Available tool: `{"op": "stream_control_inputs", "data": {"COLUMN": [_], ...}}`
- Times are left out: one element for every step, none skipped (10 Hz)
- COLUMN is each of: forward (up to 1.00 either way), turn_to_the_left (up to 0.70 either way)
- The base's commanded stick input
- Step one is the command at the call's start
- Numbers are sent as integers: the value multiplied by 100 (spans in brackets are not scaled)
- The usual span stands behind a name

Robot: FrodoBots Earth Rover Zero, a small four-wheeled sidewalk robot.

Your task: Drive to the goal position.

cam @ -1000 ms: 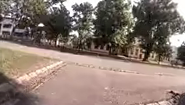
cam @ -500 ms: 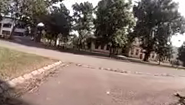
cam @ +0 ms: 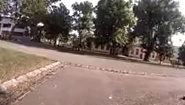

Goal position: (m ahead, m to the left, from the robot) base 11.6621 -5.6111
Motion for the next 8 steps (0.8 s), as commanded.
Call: {"op": "stream_control_inputs", "data": {"forward": [44, 44, 44, 44, 44, 44, 44, 44], "turn_to_the_left": [9, 4, 3, 3, 3, 3, 2, 2]}}
